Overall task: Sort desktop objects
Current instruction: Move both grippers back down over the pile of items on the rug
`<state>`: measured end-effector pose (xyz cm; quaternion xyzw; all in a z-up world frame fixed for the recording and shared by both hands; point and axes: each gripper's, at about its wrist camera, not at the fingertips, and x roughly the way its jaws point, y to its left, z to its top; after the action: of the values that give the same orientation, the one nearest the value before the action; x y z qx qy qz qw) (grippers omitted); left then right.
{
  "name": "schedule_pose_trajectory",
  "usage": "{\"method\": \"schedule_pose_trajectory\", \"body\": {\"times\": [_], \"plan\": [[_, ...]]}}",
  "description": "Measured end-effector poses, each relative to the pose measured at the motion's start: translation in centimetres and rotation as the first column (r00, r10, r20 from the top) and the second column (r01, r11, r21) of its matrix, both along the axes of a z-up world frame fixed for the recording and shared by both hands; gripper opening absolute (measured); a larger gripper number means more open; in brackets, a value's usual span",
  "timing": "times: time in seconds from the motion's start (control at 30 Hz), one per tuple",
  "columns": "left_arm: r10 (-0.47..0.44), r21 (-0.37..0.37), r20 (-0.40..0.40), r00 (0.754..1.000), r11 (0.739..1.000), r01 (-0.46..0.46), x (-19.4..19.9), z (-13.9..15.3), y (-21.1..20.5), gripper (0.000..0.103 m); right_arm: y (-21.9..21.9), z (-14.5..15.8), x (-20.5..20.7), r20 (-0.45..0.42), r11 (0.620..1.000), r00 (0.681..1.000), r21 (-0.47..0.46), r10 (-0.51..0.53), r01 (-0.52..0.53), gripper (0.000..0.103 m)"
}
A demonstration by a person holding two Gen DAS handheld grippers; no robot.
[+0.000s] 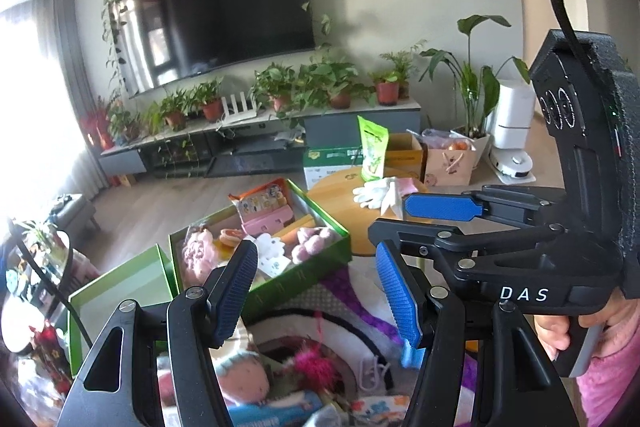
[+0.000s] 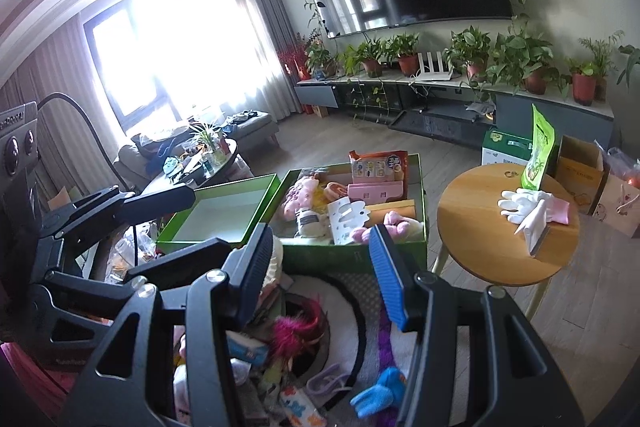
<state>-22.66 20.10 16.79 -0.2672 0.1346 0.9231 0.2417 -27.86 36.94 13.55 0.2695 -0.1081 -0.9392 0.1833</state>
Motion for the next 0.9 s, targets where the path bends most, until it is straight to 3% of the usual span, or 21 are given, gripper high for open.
{"method": "schedule_pose_trajectory", "body": {"times": [0.57, 0.9], "plan": [[-0.042, -0.01, -0.004, 0.999, 0.999, 0.042, 8.3, -1.6, 1.7, 0.063, 0.9, -1.4, 8.0, -0.006, 1.0, 1.0, 0.023, -0.009, 0.01, 0.051], [-0.029, 0.008, 0.056, 0.998, 1.0, 0.028, 10.8, -4.8, 1.4, 0.063, 0.4, -3.7, 10.9, 0.004, 0.998, 1.0, 0.055, 0.002, -0.003, 0.051]]}}
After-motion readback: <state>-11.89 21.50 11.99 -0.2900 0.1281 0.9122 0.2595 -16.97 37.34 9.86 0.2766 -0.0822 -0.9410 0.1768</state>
